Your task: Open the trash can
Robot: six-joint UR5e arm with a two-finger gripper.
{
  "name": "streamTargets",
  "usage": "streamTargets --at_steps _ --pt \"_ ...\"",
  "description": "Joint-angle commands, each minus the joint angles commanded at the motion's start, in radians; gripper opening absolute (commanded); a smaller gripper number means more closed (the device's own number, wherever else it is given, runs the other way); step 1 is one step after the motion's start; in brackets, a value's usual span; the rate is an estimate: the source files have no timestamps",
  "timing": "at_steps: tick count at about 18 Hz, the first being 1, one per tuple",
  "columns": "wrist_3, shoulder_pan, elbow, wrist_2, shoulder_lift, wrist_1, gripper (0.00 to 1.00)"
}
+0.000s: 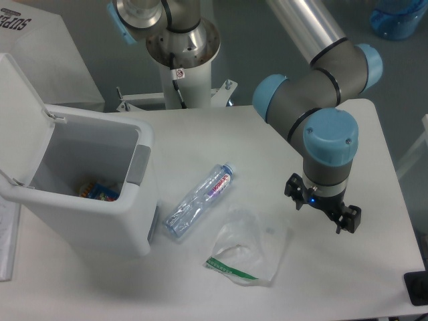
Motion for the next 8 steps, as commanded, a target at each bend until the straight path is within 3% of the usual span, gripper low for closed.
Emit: streamTargets --at_steps 8 --pt "0.002 0.0 0.005 -0.006 -0.005 0.0 1.0"
